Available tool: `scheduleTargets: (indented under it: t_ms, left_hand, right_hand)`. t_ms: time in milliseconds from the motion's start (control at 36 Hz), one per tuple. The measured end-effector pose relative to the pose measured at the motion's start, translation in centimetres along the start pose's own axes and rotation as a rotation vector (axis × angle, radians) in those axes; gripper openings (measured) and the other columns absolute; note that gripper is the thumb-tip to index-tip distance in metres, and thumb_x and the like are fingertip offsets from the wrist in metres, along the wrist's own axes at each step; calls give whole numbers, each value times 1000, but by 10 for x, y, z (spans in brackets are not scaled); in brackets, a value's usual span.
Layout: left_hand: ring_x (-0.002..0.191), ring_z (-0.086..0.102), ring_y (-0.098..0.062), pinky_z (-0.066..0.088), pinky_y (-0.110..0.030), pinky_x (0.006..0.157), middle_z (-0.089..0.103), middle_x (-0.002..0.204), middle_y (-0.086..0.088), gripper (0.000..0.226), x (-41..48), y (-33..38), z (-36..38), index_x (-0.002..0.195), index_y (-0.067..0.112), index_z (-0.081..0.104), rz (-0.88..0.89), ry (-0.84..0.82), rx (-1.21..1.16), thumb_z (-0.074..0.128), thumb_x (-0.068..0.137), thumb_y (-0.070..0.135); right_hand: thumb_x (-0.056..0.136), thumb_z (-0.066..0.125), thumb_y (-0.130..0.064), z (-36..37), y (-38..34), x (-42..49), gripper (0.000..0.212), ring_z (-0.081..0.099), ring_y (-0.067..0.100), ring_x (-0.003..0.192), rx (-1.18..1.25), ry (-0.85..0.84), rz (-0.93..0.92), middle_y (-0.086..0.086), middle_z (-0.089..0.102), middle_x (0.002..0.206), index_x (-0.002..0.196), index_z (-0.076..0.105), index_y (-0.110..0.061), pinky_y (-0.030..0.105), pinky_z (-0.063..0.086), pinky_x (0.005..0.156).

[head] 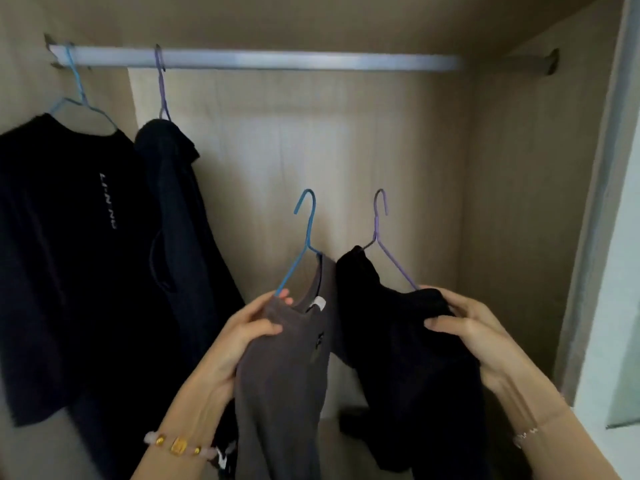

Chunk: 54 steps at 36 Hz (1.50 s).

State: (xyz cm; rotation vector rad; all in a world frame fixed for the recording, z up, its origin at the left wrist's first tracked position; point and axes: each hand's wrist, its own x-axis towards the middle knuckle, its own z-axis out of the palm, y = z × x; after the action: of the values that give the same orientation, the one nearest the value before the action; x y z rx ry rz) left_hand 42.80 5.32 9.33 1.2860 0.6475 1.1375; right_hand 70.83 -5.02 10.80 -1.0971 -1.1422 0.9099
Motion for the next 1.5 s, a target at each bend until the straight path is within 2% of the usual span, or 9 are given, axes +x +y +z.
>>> scheduleTargets:
  t_ms: [167,306,639,806,1056,1167,1250,1361,1500]
  left_hand:
    - [104,67,-14,56,-17,70,71,114,1,60,-61,-45,-22,115,12,64,-63,51,-1,60,57,-4]
    - [107,66,-12,55,-15,71,72,112,3,55,-96,-70,-35,115,12,65,-132,70,106,70,64,-10]
    - [97,68,-3,51,-6,70,75,101,6,28,-115,-100,-61,100,15,72,-179,69,264,67,79,-3]
    - [95,67,0,50,-5,73,75,97,8,38,-102,-96,-72,99,20,69,-162,-85,260,56,84,-12]
    - [90,64,12,45,-1,77,73,91,24,52,-102,-85,-91,99,27,66,-43,-440,317,51,82,-20]
    - [89,62,17,43,1,75,70,88,32,45,-120,-85,-102,99,31,63,-33,-584,285,56,77,-8]
    - [89,61,19,43,2,74,69,86,35,57,-137,-88,-108,98,34,63,-58,-677,299,50,81,-19]
    - [88,62,18,44,1,74,70,86,33,57,-158,-86,-115,98,33,64,-98,-821,306,49,83,-20]
    - [88,64,13,46,-1,74,72,88,27,47,-186,-78,-120,99,27,66,-159,-953,241,53,85,-16]
  right_hand:
    - [77,61,10,2,46,-46,47,68,24,101,19,44,111,8,72,107,115,66,-18,32,53,88]
    - [77,62,8,13,71,-76,38,71,22,92,14,41,179,7,74,100,100,72,-21,27,57,77]
    - [61,73,-5,42,112,-115,48,71,26,89,87,244,326,15,73,101,108,70,-16,24,58,67]
    - [79,59,13,70,107,-137,42,71,18,82,7,358,286,12,74,99,110,67,-13,20,56,62]
    - [81,57,14,150,94,-206,45,68,7,94,-307,674,188,-7,75,100,110,66,-20,15,54,80]
    - [81,56,14,195,92,-250,45,70,10,89,-227,892,195,-5,75,95,107,68,-21,20,58,76]
    - [82,54,13,224,91,-287,44,71,15,77,-113,1057,218,2,76,90,105,69,-21,21,58,62]
    - [83,54,10,252,85,-333,41,71,20,72,-12,1270,234,12,73,95,112,66,-16,27,59,63]
    - [83,53,10,281,79,-379,36,72,18,72,20,1415,246,6,75,83,102,68,-16,28,61,65]
